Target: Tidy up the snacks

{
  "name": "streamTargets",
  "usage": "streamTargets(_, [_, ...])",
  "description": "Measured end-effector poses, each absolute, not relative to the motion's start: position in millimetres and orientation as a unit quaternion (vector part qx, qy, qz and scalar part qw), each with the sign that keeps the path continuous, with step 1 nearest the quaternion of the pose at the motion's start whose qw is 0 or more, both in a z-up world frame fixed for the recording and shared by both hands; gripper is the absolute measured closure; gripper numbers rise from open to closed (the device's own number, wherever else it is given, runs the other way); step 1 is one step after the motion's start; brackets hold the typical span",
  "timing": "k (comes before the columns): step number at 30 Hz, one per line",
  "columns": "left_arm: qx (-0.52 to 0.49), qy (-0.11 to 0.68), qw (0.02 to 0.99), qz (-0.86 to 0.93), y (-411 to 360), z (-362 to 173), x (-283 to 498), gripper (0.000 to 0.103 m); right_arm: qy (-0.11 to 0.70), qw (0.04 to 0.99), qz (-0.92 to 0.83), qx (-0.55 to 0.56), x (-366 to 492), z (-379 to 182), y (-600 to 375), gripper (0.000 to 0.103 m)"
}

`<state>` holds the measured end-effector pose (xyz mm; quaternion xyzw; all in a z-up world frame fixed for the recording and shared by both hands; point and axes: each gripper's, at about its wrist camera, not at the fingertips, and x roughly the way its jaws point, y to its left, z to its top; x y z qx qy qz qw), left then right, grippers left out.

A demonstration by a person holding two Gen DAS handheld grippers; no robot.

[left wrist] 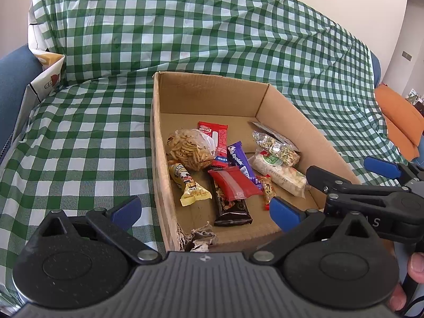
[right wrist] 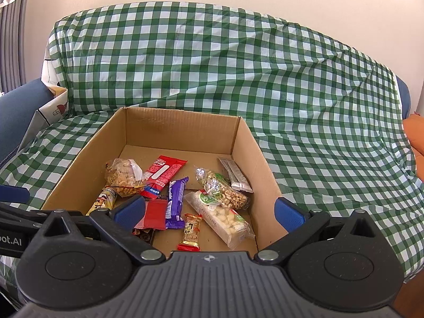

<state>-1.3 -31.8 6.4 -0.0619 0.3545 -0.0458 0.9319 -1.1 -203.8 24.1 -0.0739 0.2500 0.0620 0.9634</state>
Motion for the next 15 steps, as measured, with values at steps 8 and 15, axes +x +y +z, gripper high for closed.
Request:
streamTargets(8, [-0.062,0.355,0.932,-0.045,-32.5,6.4,-1.3,0.000,0.249,0.964,0.062,-0.075,-0.5,23.7,-203.2,0.001])
streamTargets(15, [-0.062,0.354,0.932,-0.046,-33.6,6.3,-1.1,0.000,0.250,0.963,0.062,-0.075,0.2,23.3,-203.0,0.001])
